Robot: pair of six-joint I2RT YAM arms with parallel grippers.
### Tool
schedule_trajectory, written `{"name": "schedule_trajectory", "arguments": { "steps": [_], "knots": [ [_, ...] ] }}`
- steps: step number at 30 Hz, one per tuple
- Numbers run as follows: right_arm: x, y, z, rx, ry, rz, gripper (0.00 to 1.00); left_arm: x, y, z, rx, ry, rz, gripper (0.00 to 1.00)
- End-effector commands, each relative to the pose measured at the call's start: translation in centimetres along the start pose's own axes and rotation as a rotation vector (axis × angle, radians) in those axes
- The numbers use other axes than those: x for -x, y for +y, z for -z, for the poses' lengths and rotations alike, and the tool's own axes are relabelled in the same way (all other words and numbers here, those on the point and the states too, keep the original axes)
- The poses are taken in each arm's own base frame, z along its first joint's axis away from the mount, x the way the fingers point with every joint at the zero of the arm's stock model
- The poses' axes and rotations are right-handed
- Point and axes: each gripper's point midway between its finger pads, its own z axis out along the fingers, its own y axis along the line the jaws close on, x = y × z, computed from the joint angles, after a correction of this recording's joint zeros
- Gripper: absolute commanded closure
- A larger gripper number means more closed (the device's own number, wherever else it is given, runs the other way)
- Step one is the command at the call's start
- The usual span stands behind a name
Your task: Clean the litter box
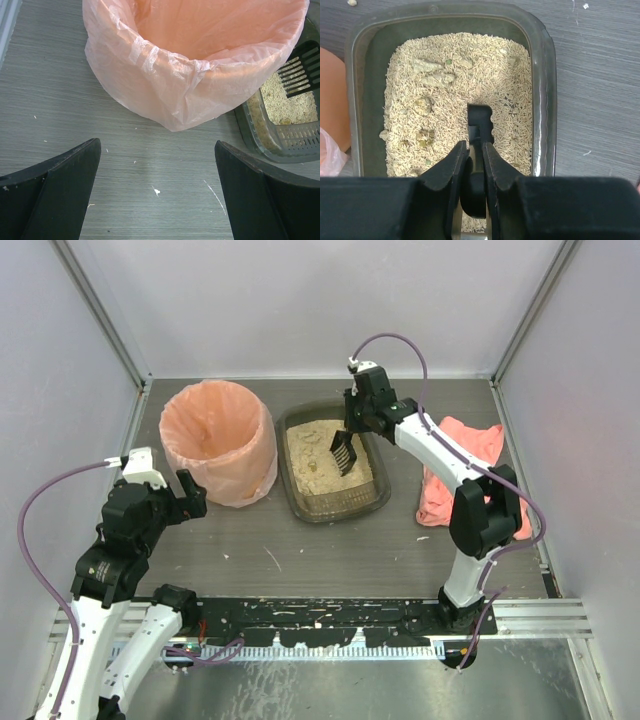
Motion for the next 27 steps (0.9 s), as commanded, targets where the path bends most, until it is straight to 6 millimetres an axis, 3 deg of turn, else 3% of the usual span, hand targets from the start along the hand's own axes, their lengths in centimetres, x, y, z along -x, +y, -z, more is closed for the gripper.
{"name": "schedule_trajectory", "arguments": {
  "steps": [1,16,20,27],
  "knots": [
    [-2.9,0.9,-0.4,0.058,0.067,-0.083,0.99,1.1,-0.5,0.0,-0.02,-0.035,0.011,0.02],
    [-5.4,1.0,-0.5,0.219,0.052,-0.386,0.99,1.1,-0.5,-0.1,-0.023,-0.033,0.011,0.02],
    [-7.2,1.9,-0.8,0.279,0.081,-0.439,0.99,1.1,-0.5,0.0,-0.022,-0.035,0.012,0.02],
    [-9.1,1.5,-1.5,0.268,0.04,-0.578,0.99,1.0,-0.5,-0.1,-0.023,-0.03,0.01,0.02]
  ]
}}
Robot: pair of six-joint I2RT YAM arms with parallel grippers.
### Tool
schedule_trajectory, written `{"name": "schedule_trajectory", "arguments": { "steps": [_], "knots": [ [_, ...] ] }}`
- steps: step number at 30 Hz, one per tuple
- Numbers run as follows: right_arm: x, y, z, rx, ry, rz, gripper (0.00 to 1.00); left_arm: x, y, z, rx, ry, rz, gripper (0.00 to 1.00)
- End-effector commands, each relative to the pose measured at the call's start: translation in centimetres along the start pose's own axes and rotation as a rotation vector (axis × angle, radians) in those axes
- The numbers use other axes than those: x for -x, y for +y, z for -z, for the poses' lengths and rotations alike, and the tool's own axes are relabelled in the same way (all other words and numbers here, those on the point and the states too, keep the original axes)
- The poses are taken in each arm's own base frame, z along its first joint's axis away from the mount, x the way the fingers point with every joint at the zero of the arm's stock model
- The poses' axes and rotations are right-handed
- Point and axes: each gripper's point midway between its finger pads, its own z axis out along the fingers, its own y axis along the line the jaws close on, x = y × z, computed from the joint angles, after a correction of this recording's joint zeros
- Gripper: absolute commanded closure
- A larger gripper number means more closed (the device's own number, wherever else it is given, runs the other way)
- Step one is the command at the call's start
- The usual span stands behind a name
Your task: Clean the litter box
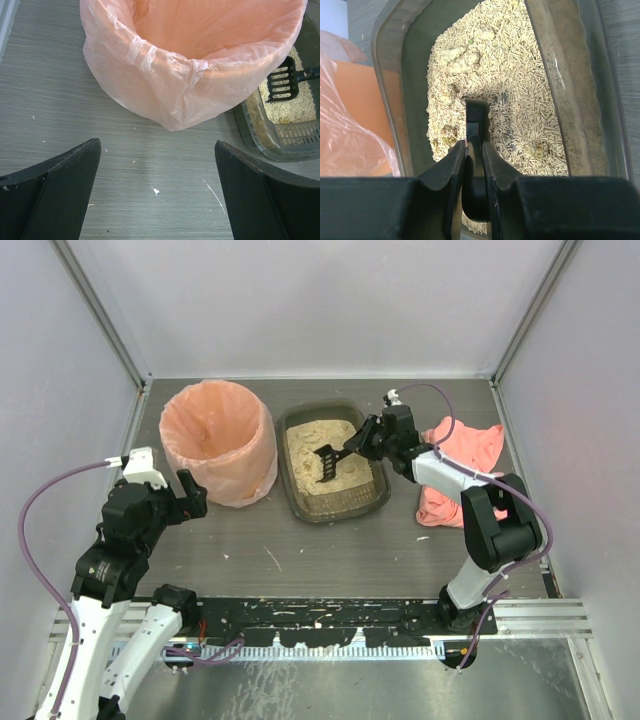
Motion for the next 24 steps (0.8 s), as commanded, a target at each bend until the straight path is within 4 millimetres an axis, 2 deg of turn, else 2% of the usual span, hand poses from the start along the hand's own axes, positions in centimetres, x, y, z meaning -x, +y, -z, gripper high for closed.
{"name": "schedule_trajectory", "arguments": {
  "steps": [1,10,16,20,24],
  "knots": [
    [-3.8,-0.1,0.1,0.024,0.076,-0.106,0.99,1.1,-0.4,-0.1,-0.015,-0.032,0.01,0.02],
    [-4.9,-0.1,-1.0,0.062,0.068,-0.15,0.99,1.1,-0.4,-0.1,-0.015,-0.035,0.011,0.02],
    [-4.7,1.4,-1.2,0.164,0.06,-0.131,0.99,1.1,-0.4,-0.1,-0.015,-0.034,0.009,0.02],
    [-3.0,1.4,0.0,0.167,-0.014,-0.124,0.99,1.1,-0.4,-0.1,-0.014,-0.034,0.009,0.02],
    [-0.9,0.5,1.6,0.166,-0.085,-0.161,0.99,1.1,-0.4,-0.1,-0.016,-0.035,0.009,0.02]
  ]
}}
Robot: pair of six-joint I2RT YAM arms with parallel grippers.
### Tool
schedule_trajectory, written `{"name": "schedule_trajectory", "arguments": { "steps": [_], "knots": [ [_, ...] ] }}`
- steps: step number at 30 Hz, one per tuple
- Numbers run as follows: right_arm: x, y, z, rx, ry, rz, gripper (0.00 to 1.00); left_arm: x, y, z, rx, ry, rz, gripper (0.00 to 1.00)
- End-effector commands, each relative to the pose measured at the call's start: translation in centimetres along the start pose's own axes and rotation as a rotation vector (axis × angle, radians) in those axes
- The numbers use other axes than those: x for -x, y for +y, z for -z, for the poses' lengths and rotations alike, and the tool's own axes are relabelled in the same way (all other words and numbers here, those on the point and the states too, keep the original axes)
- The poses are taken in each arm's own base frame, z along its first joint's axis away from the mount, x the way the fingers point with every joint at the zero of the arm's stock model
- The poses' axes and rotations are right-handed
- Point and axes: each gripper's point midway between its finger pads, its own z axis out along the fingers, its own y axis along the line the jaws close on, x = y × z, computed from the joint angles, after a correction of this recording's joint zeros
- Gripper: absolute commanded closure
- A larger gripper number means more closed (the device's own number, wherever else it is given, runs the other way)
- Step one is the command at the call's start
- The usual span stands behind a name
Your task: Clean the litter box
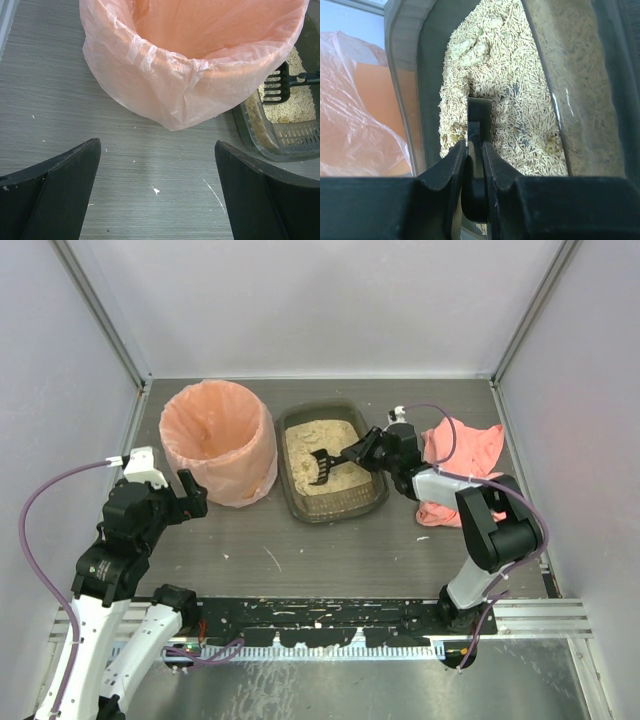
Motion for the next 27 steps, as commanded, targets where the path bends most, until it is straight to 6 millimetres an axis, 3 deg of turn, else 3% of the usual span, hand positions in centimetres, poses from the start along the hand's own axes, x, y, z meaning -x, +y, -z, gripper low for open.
{"name": "schedule_trajectory", "arguments": {
  "steps": [1,6,27],
  "knots": [
    [1.5,0.8,2.2,0.043,-0.04,-0.015,0.99,1.1,-0.4,0.0,-0.017,-0.039,0.01,0.02],
    [3.3,0.1,3.9,0.061,-0.093,-0.04,0.99,1.1,-0.4,0.0,-0.017,-0.037,0.01,0.02],
    [7.2,1.3,7.7,0.255,-0.171,-0.146,0.99,1.0,-0.4,-0.1,-0.017,-0.032,0.009,0.02]
  ]
}}
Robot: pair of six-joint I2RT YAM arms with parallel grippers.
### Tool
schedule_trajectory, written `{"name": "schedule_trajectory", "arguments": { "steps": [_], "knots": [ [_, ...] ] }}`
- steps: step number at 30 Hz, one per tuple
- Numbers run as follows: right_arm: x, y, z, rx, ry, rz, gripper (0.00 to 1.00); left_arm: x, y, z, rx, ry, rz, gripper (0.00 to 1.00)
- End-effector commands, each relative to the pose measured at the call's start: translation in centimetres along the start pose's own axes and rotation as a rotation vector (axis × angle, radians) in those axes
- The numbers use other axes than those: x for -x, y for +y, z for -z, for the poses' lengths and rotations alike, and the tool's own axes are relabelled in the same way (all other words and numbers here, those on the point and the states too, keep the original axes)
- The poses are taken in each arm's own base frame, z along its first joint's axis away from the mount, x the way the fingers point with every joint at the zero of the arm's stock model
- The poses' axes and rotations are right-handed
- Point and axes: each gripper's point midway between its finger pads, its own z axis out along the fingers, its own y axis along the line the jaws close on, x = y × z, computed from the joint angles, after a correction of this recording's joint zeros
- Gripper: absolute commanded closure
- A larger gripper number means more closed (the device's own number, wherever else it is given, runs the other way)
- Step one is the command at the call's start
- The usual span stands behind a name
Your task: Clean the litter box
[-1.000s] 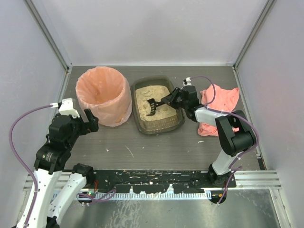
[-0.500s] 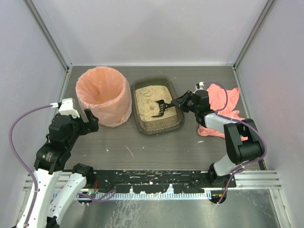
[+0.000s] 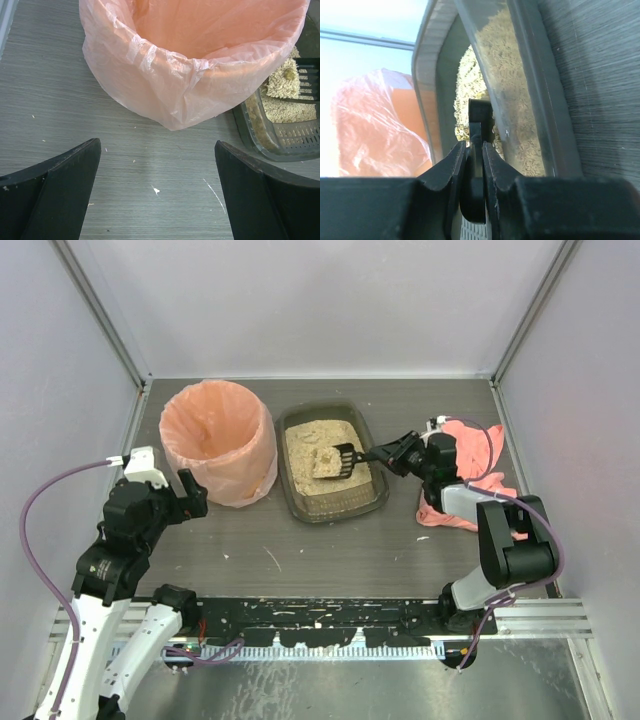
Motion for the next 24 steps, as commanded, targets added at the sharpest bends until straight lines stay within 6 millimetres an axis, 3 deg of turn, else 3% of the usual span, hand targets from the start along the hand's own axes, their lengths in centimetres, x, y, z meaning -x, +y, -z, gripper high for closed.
{"name": "schedule_trajectory", "arguments": {
  "steps": [1,11,17,21,24],
  "knots": [
    [2.7,5.5,1.7,0.208,-0.051,0.014,0.99,1.1,-0.4,0.0,-0.016,-0.036,0.01,0.02],
    [4.1,5.2,2.5,0.283,0.002,-0.093,0.99,1.2,-0.4,0.0,-0.017,-0.038,0.01,0.02],
    [3.4,4.9,3.1,0.363,0.051,-0.201,0.99,1.2,-0.4,0.0,-0.015,-0.039,0.01,0.02],
    [4.5,3.7,3.6,0.359,0.0,-0.246,0.99,1.2,-0.4,0.0,-0.016,-0.038,0.009,0.02],
    [3.3,5.6,3.1,0.405,0.067,-0.215,0.99,1.1,-0.4,0.0,-0.018,-0.037,0.009,0.02]
  ]
}}
